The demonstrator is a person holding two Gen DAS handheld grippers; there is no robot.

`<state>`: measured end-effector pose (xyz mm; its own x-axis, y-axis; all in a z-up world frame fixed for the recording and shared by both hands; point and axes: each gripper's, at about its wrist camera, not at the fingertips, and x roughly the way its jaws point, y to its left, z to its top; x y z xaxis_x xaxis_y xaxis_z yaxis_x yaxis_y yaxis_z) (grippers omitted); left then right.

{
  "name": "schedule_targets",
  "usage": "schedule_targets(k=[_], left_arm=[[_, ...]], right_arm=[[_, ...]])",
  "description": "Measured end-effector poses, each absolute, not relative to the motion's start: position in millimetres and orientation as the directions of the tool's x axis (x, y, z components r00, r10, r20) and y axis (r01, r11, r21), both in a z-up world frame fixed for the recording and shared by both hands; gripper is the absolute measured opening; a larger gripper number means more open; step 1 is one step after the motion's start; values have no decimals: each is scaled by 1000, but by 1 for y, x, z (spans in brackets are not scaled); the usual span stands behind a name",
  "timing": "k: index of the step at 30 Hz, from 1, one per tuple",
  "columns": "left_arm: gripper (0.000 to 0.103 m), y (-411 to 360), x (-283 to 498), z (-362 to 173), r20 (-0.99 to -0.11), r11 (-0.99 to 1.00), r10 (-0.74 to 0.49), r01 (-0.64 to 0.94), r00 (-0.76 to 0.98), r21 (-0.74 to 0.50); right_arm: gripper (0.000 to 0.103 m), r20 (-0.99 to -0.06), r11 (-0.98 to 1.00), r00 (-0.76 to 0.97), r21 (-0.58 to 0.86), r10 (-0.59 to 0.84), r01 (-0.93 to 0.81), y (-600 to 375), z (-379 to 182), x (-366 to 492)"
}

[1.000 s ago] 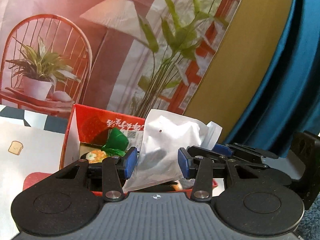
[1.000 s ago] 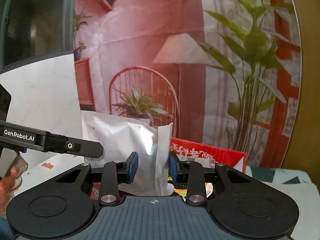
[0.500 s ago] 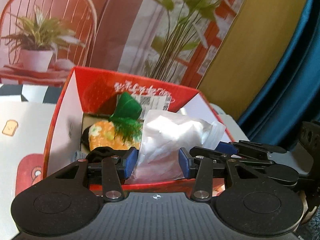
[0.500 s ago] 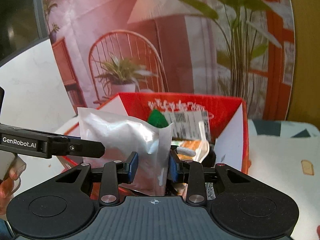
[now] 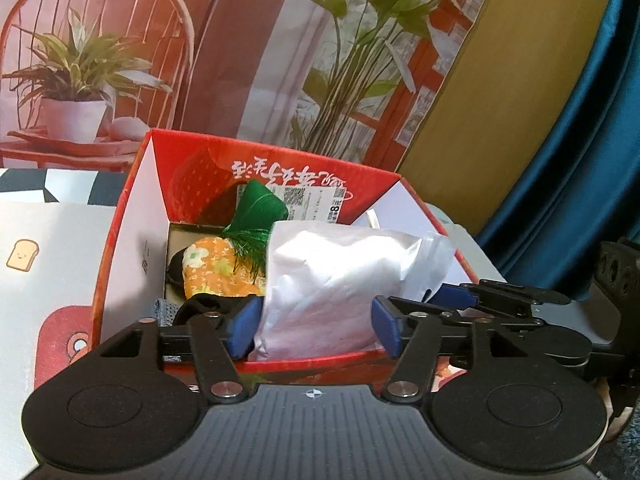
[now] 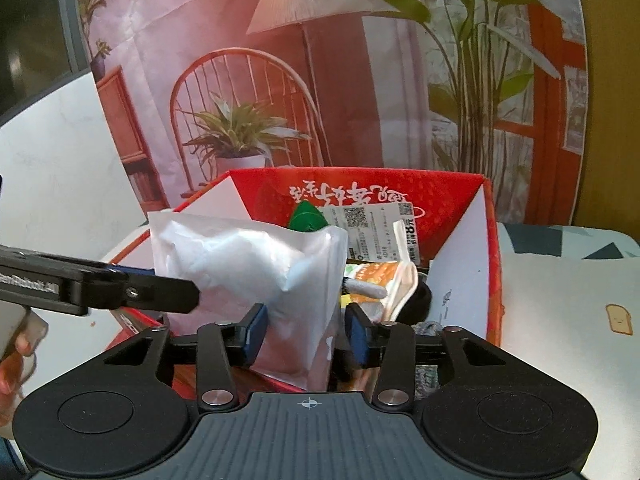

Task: Organize soft objects
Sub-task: 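Lower the bag into the box and open both grippers, then move both grippers down to the white sock beside the box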

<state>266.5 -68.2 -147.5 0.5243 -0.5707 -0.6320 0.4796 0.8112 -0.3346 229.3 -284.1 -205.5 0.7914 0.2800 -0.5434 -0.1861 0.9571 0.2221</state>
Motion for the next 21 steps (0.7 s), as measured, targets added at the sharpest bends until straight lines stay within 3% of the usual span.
schedule_targets(k=[2, 5, 8, 12, 21], left_arm=[[79, -65, 263, -142, -624, 817, -563, 478, 542, -322], [89, -57, 253, -130, -595, 819, -564, 481, 572, -313], [94, -47, 239, -121, -567, 820, -563, 492, 601, -293], [96, -34, 218, -115, -549, 827, -549, 507, 630, -246], [96, 4, 179, -148, -575, 858, -501, 461, 647, -229]], right_arm=[[43, -536, 962, 802, 208, 264, -178, -286, -204, 226], [57, -506, 967, 827, 194, 243, -165, -290, -198, 216], [66, -465, 970, 854, 175, 233, -170, -293, -190, 200], [72, -411, 972, 882, 149, 230, -184, -294, -183, 173], [73, -375, 973, 899, 143, 225, -183, -289, -198, 115]])
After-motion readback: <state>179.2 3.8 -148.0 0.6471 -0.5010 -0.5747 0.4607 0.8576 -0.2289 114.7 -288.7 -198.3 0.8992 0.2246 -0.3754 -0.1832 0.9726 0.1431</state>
